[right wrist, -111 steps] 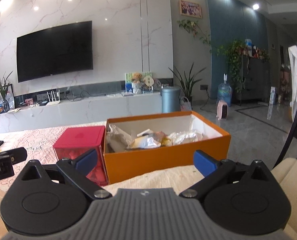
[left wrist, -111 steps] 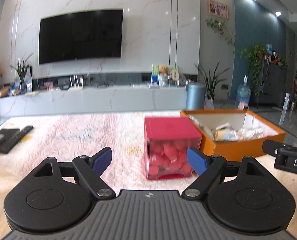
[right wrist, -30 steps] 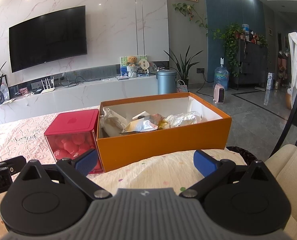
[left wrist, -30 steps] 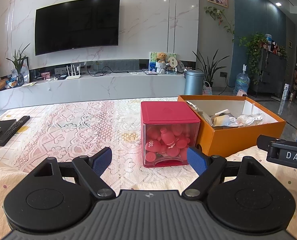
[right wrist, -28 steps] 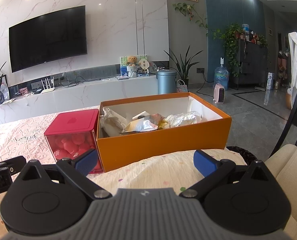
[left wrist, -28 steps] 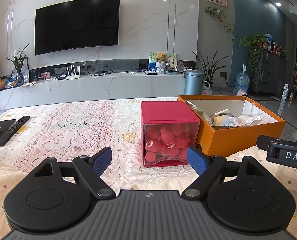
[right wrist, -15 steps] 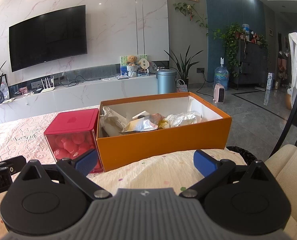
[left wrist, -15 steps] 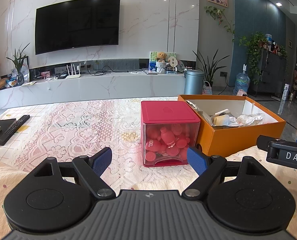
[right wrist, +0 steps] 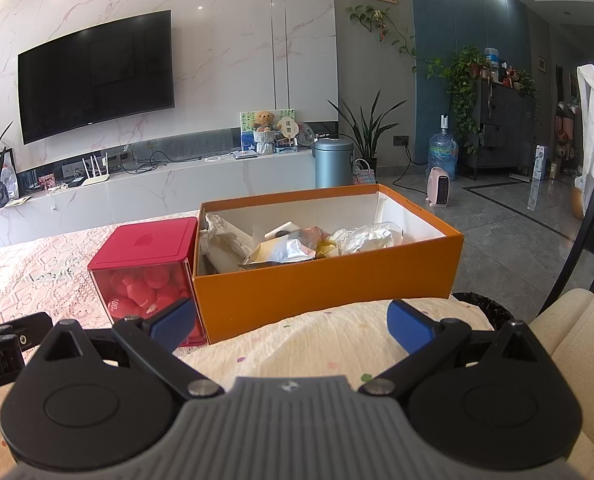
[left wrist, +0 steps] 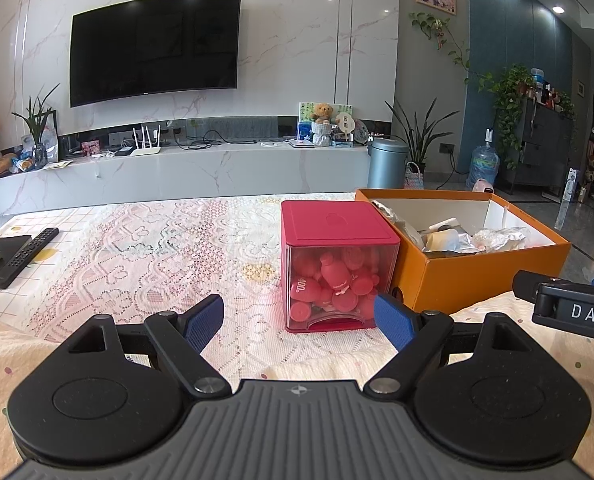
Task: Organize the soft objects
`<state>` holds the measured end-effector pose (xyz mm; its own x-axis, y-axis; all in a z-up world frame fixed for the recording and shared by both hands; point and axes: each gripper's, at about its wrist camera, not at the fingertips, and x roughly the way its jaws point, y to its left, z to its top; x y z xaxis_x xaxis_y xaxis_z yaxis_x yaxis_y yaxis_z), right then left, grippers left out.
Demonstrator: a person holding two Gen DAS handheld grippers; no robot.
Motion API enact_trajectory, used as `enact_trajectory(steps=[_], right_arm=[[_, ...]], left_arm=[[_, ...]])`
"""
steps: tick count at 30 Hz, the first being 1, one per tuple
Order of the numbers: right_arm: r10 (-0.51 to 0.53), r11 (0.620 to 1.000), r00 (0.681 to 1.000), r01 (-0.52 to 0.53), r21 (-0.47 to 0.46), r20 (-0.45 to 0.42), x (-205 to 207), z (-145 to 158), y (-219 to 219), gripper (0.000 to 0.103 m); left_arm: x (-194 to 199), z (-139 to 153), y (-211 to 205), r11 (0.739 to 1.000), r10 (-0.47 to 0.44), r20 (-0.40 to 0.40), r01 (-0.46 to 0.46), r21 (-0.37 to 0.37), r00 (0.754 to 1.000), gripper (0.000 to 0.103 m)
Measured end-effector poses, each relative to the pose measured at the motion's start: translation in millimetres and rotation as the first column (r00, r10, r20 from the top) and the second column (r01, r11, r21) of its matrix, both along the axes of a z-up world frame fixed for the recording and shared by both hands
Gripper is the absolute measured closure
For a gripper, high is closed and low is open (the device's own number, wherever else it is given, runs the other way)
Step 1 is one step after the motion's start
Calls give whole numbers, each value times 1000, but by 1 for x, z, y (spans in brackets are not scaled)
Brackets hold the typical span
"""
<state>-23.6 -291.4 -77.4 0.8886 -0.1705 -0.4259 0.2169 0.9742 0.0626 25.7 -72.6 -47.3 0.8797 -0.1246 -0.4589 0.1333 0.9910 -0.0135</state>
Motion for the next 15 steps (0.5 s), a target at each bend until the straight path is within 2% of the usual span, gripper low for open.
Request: enact_trajectory(steps=[15], right_arm=[[0, 1000, 1000, 0, 0, -1, 0, 0, 0, 3]], left_arm=[[0, 0, 1, 1000, 1, -1, -1, -1, 1000, 4]])
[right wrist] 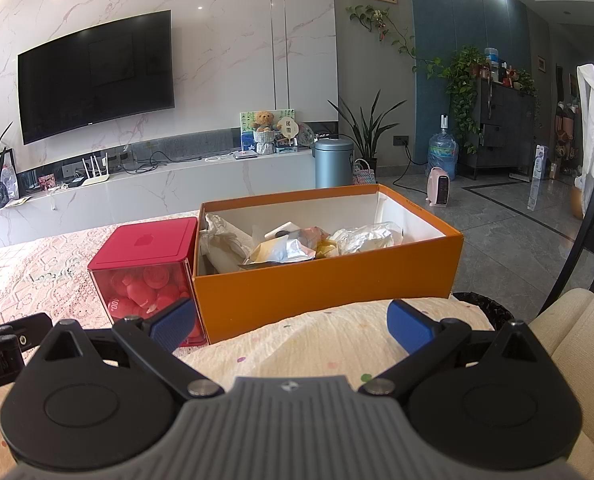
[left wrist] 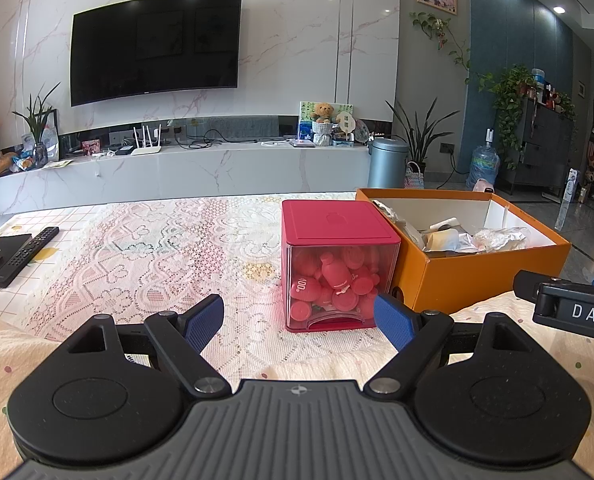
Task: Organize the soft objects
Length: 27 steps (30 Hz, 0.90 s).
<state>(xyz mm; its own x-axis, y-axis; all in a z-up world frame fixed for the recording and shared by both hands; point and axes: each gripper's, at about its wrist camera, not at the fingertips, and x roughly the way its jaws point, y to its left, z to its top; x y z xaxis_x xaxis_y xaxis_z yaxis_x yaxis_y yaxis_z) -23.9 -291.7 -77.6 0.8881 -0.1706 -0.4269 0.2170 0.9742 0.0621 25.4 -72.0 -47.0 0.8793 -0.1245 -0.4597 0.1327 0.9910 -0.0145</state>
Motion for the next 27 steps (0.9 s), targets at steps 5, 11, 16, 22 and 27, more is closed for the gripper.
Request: enact_trajectory(steps=[5, 11, 16, 22, 27], right_arm=[[0, 1000, 1000, 0, 1, 0, 0, 0, 0, 3], [0, 1000, 1000, 0, 0, 0, 0, 1, 0, 3], [1, 1000, 1000, -1, 0, 0, 0, 1, 0, 3], [1, 1000, 1000, -1, 0, -1, 0, 1, 0, 3], [1, 1000, 1000, -1, 0, -2, 0, 1, 0, 3]], left_arm=[[-1, 0, 0, 1000, 0, -1, 0, -1, 1000, 4], [0, 0, 0, 1000, 0, -1, 0, -1, 1000, 4], [-1, -1, 0, 1000, 0, 0, 0, -1, 1000, 4], [-1, 0, 0, 1000, 2, -1, -2, -1, 1000, 4], [-2, -1, -1, 1000, 5, -4, -5, -9, 1000, 4]])
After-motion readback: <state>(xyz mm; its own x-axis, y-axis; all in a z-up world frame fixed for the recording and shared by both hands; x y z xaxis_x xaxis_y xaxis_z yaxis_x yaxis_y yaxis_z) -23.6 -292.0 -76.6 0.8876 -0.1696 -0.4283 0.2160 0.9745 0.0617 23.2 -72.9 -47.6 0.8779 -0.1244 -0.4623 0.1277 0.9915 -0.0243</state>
